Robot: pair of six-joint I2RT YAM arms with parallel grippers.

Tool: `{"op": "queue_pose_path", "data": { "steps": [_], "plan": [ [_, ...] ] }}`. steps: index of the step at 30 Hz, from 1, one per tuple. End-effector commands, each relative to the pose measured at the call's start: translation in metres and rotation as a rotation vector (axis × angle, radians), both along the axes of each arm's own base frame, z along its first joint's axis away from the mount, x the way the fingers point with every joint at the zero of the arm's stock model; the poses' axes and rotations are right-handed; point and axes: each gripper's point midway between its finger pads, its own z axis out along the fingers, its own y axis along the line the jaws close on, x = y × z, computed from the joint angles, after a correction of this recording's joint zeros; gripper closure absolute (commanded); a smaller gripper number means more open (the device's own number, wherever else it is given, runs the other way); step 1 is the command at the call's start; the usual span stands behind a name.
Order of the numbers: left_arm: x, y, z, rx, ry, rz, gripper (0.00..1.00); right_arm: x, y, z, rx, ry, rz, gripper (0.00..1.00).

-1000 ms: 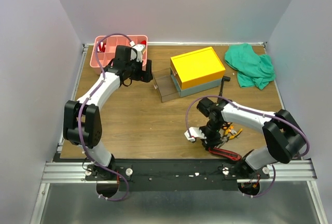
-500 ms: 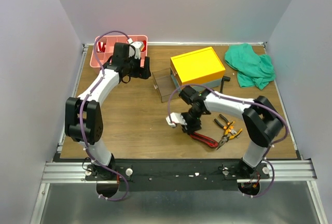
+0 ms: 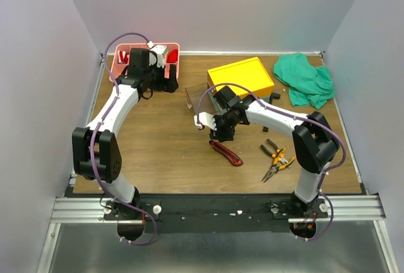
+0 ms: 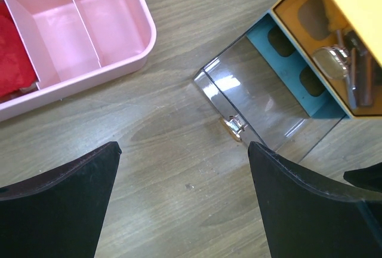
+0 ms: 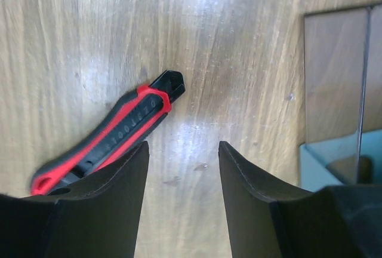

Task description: Sort the tools into containers

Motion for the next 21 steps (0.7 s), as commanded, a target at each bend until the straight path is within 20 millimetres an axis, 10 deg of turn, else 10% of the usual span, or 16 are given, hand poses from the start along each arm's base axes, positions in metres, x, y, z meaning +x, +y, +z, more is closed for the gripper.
{"op": "queue_pose_path", "data": {
  "steps": [1,14,21],
  "plan": [
    [-0.01,0.008,0.021,0.021,-0.054,0.018,0.01,-0.014,0.004,0.009,0.018,0.149,-0.156,0.41],
    [-0.02,0.002,0.034,0.032,-0.039,0.051,0.01,-0.042,-0.002,-0.022,-0.118,0.258,-0.35,0.4],
    [-0.034,0.004,0.037,0.049,-0.081,0.061,0.01,-0.049,-0.011,-0.075,-0.256,0.266,-0.46,0.41]
  ]
}}
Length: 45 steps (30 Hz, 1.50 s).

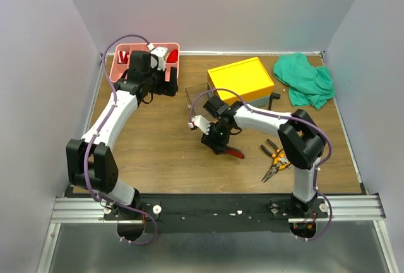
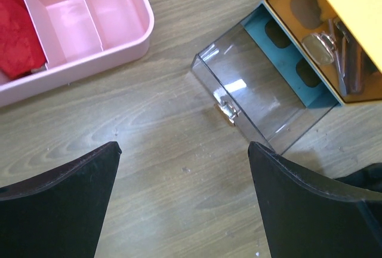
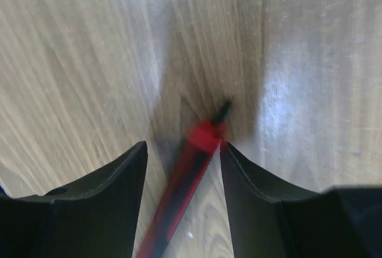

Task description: Sort the tools into containers

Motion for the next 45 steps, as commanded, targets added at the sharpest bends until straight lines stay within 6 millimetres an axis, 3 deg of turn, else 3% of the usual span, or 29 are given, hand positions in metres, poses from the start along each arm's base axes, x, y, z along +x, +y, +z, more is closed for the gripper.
{"op": "queue_pose_path", "data": {
  "steps": [1,4,5,8,9,11,12,15,16,18,19,22,26,30,33,39,43,45],
  "plan": [
    [-0.014,0.007,0.017,0.014,-0.051,0.039,0.01,-0.012,-0.022,-0.051,-0.178,0.017,-0.082,0.43],
    [-0.018,0.005,0.015,0.028,-0.056,0.032,0.01,-0.013,-0.02,-0.055,-0.178,0.012,-0.063,0.69],
    [-0.018,0.005,0.015,0.037,-0.061,0.033,0.01,-0.013,-0.018,-0.047,-0.166,0.005,-0.051,0.83],
    [-0.021,0.0,0.015,0.051,-0.073,0.008,0.01,-0.012,-0.015,-0.027,-0.137,-0.009,-0.021,0.99],
    [-0.02,0.001,0.015,0.047,-0.073,0.011,0.01,-0.007,-0.01,-0.008,-0.101,-0.041,-0.014,0.99],
    [-0.019,-0.001,0.017,0.031,-0.068,0.006,0.01,-0.013,-0.01,0.011,-0.09,-0.021,0.01,0.99],
    [-0.019,0.0,0.017,0.025,-0.067,0.009,0.01,-0.004,0.002,0.039,-0.034,-0.057,0.01,0.99],
    [-0.015,0.004,0.022,0.012,-0.076,0.015,0.01,0.006,0.013,0.084,0.062,-0.078,-0.018,0.99],
    [-0.014,0.007,0.023,0.008,-0.079,0.023,0.01,0.017,0.024,0.116,0.142,-0.114,-0.024,0.99],
    [-0.013,0.009,0.022,-0.005,-0.076,0.03,0.01,0.026,0.032,0.142,0.206,-0.125,-0.053,0.99],
    [-0.013,0.01,0.023,-0.009,-0.077,0.034,0.01,0.036,0.041,0.165,0.259,-0.161,-0.061,0.99],
    [-0.012,0.018,0.023,-0.021,-0.076,0.054,0.01,0.054,0.052,0.189,0.318,-0.21,-0.083,0.99],
    [-0.011,0.024,0.023,-0.028,-0.075,0.071,0.01,0.093,0.072,0.217,0.407,-0.308,-0.126,0.99],
    [-0.012,0.025,0.021,-0.027,-0.074,0.071,0.01,0.134,0.09,0.229,0.471,-0.365,-0.185,0.99],
    [-0.014,0.025,0.017,-0.025,-0.062,0.07,0.01,0.153,0.105,0.232,0.508,-0.37,-0.194,0.99],
    [-0.016,0.027,0.009,-0.008,-0.041,0.062,0.01,0.164,0.128,0.227,0.587,-0.367,-0.148,0.99],
    [-0.015,0.028,0.003,-0.002,-0.024,0.062,0.01,0.176,0.132,0.214,0.622,-0.37,-0.136,0.99],
    [-0.014,0.028,0.002,0.006,-0.022,0.061,0.01,0.177,0.132,0.196,0.624,-0.35,-0.138,0.99]
  ]
}}
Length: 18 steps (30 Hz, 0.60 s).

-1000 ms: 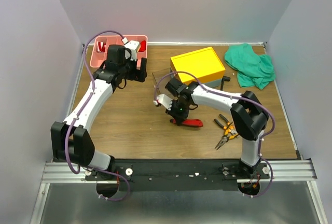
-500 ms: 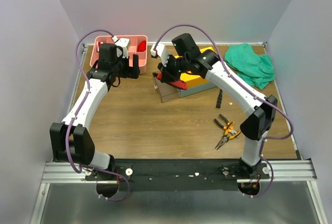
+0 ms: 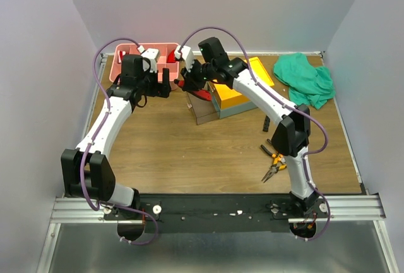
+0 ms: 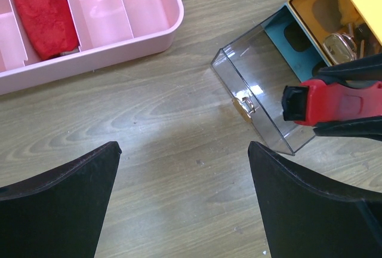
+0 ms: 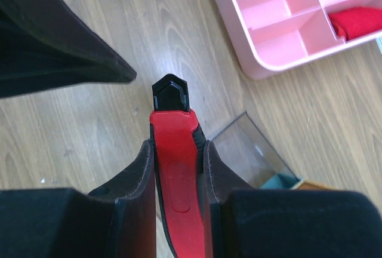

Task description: Sort the tools into containers

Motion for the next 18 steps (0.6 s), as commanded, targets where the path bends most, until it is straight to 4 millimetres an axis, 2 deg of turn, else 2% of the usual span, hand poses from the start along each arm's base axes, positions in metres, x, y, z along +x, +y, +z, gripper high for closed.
{"op": "queue_pose_path", "data": {
  "steps": [1,2,9,13,15,16,18],
  "plan": [
    [-0.002,0.002,-0.006,0.013,0.019,-0.017,0.01,0.017,0.015,0.0,0.123,-0.048,0.041,0.99],
    [-0.001,0.002,-0.006,0.017,0.021,-0.017,0.01,0.018,0.015,-0.013,0.114,-0.028,0.037,0.99],
    [0.004,0.004,-0.009,0.026,0.034,-0.019,0.01,0.033,0.014,-0.051,0.059,-0.011,-0.012,0.99],
    [0.009,0.006,-0.01,0.014,0.036,-0.005,0.01,0.042,0.001,-0.06,0.002,-0.033,-0.078,0.99],
    [0.011,0.008,-0.011,0.003,0.037,0.001,0.01,0.041,-0.004,-0.065,-0.019,-0.019,-0.095,0.99],
    [0.012,0.008,-0.01,-0.003,0.034,0.003,0.01,0.039,-0.01,-0.075,-0.045,-0.005,-0.119,0.99],
    [0.012,0.009,-0.01,-0.012,0.037,0.006,0.01,0.038,-0.017,-0.075,-0.049,0.001,-0.161,0.99]
  ]
}}
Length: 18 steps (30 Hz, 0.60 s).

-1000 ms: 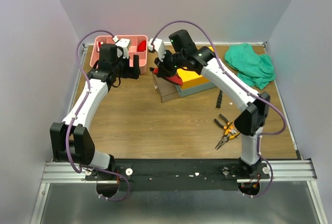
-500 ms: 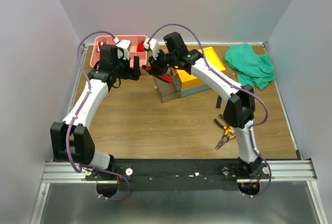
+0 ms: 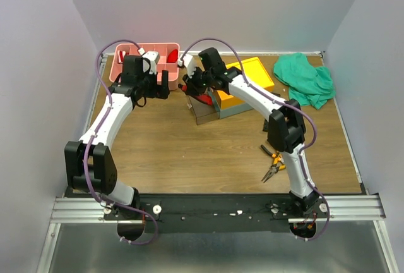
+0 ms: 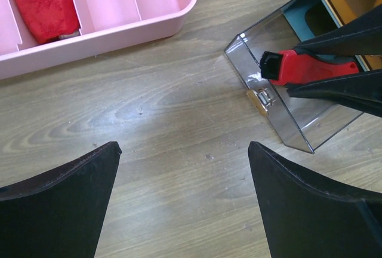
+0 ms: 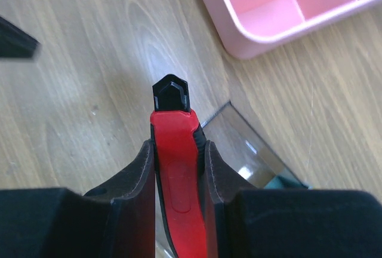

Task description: Sort the tools into containers

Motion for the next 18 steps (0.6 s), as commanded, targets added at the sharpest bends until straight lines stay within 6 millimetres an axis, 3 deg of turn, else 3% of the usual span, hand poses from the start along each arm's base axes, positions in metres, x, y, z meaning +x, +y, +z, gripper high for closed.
{"op": "queue_pose_path", "data": {
  "steps": [1,6,13,14,17,18],
  "plan": [
    [0.007,0.0,0.014,-0.038,-0.031,-0.001,0.01,0.007,-0.02,-0.01,-0.05,-0.015,-0.124,0.99],
    [0.005,-0.001,0.012,-0.051,-0.03,0.001,0.01,0.004,-0.036,-0.03,-0.116,-0.008,-0.158,0.99],
    [0.005,-0.003,0.015,-0.07,-0.044,0.002,0.01,0.006,-0.051,-0.036,-0.164,-0.024,-0.221,0.99],
    [0.005,-0.003,0.015,-0.074,-0.045,0.001,0.01,0.006,-0.052,-0.033,-0.163,-0.027,-0.228,0.77],
    [0.005,-0.005,0.017,-0.086,-0.049,-0.002,0.01,0.005,-0.049,-0.015,-0.132,-0.039,-0.224,0.44],
    [0.005,-0.006,0.02,-0.093,-0.053,-0.006,0.01,0.004,-0.048,-0.008,-0.119,-0.043,-0.224,0.41]
  ]
}}
